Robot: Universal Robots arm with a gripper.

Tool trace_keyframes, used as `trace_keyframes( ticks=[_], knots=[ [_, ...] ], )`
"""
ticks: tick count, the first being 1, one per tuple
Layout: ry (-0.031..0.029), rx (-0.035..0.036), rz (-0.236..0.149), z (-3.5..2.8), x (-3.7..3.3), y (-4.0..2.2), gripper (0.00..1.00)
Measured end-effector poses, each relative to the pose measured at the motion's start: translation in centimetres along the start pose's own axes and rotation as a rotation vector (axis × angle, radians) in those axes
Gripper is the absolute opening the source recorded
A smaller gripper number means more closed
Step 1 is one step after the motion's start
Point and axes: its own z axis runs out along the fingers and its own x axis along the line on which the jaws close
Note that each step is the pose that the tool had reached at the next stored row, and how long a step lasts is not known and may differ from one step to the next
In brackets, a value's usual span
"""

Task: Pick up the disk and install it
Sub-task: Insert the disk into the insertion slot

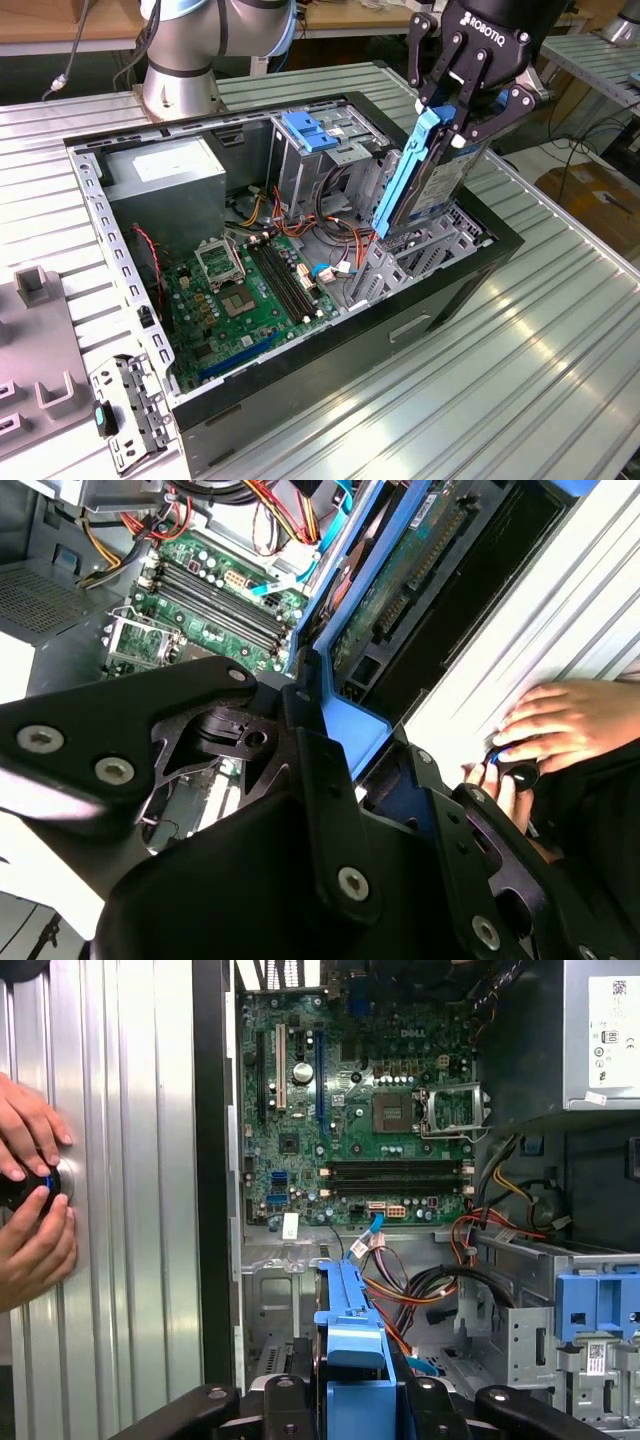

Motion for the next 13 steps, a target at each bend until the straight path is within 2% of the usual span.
trace_keyframes(
  ticks=[4, 5, 6, 7, 9, 11, 12, 13],
  knots=[
    [-0.0001, 0.0000, 0.000, 0.01, 0.00, -0.03, 0.37],
    [-0.0001, 0.0000, -0.001, 0.52, 0.00, -0.09, 0.37],
    [0.0007, 0.0000, 0.000, 0.94, -0.01, -0.89, 0.37],
    [0.0008, -0.0003, 0.000, 0.97, -0.02, -1.29, 0.37],
    [0.0023, -0.0022, 0.000, 0.99, -0.03, -1.46, 0.37],
    [0.0188, -0.0033, 0.000, 1.01, -0.02, -1.48, 0.37],
    [0.0216, -0.0034, -0.001, 1.02, -0.02, -1.48, 0.37],
    [0.0219, -0.0034, -0.001, 1.03, -0.02, -1.48, 0.37]
  ],
)
